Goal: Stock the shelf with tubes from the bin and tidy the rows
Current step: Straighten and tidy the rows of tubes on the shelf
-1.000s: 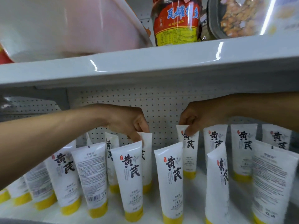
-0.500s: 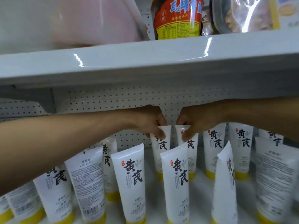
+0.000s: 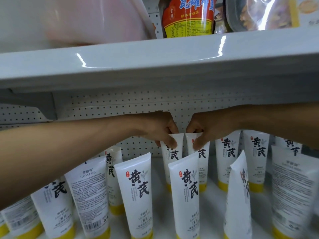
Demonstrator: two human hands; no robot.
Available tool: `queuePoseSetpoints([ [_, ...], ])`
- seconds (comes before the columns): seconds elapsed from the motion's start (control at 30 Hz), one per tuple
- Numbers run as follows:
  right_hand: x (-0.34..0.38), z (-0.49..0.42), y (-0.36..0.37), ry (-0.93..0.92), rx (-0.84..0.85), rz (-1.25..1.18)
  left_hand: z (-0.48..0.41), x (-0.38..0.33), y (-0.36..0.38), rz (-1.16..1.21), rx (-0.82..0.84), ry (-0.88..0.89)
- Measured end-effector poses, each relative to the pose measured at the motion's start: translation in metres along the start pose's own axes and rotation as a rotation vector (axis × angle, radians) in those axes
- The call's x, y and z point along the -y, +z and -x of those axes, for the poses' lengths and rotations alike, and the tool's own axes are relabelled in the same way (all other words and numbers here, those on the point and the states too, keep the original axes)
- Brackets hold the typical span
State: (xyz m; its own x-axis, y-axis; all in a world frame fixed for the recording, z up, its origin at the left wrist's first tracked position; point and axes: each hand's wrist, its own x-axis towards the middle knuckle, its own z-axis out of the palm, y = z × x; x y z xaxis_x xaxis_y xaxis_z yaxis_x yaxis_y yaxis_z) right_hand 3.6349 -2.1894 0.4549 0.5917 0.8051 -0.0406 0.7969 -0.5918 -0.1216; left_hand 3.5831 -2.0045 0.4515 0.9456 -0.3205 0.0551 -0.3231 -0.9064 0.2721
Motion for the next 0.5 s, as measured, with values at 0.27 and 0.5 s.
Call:
queuePoseSetpoints([
  [0.27, 0.001, 0.001, 0.001, 0.014, 0.005, -0.011, 0.000, -0.001, 0.001, 0.003, 0.005, -0.015],
  [0.5, 0.000, 0.000, 0.000, 0.002, -0.007, -0.024, 0.012, -0.008, -0.009, -0.042, 0.026, -0.030],
])
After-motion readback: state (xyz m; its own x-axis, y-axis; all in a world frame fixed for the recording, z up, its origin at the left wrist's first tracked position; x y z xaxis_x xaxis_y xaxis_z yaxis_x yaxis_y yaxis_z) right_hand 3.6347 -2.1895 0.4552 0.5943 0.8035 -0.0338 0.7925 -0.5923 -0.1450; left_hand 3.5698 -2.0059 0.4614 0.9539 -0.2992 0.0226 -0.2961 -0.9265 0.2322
